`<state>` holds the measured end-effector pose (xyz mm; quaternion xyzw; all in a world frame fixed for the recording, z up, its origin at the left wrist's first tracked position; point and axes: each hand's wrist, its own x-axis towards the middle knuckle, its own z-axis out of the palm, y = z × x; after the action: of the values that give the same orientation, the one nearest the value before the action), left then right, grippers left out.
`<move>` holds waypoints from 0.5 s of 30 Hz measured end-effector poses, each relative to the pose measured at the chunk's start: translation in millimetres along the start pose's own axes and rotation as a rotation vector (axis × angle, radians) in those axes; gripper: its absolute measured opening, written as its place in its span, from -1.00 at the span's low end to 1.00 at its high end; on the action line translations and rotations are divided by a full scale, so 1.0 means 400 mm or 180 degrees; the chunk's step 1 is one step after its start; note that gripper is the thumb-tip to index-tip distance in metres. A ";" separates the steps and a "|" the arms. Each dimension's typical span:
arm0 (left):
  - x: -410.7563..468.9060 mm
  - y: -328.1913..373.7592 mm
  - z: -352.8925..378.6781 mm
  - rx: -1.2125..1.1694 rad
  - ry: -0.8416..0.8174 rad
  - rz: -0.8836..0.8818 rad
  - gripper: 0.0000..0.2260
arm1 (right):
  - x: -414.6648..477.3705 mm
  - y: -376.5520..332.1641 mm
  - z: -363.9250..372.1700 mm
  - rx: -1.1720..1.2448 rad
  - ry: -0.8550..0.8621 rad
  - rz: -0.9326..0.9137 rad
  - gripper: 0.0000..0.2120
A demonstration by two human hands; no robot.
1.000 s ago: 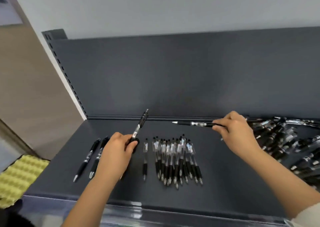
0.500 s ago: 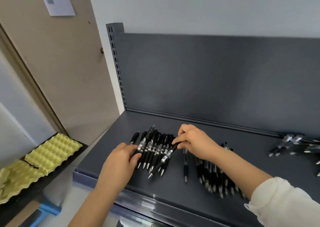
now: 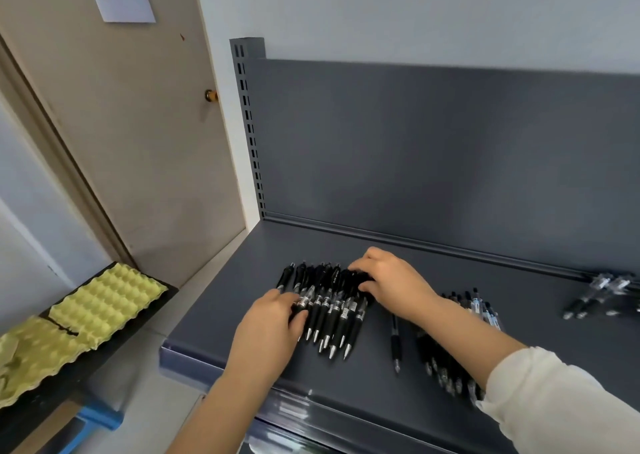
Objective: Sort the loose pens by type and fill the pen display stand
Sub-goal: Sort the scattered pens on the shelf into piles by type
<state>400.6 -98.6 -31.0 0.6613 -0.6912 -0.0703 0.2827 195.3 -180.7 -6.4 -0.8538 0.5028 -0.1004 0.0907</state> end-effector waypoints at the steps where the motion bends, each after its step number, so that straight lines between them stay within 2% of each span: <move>1: 0.003 0.004 0.001 0.0000 0.0048 -0.0028 -0.74 | -0.004 0.001 0.001 0.0118 0.0073 0.0098 -0.65; 8: 0.025 0.022 0.010 0.0251 0.0166 -0.0039 -0.84 | -0.078 0.049 -0.021 0.0119 0.0268 0.0349 -0.75; 15: 0.055 0.105 0.041 0.0142 0.0185 0.0575 -0.88 | -0.226 0.154 -0.084 -0.0041 0.0507 0.0803 -0.72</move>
<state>356.7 -119.4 -18.2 0.6042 -0.7409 -0.0099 0.2931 91.9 -132.8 3.2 -0.7737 0.6123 -0.1524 0.0569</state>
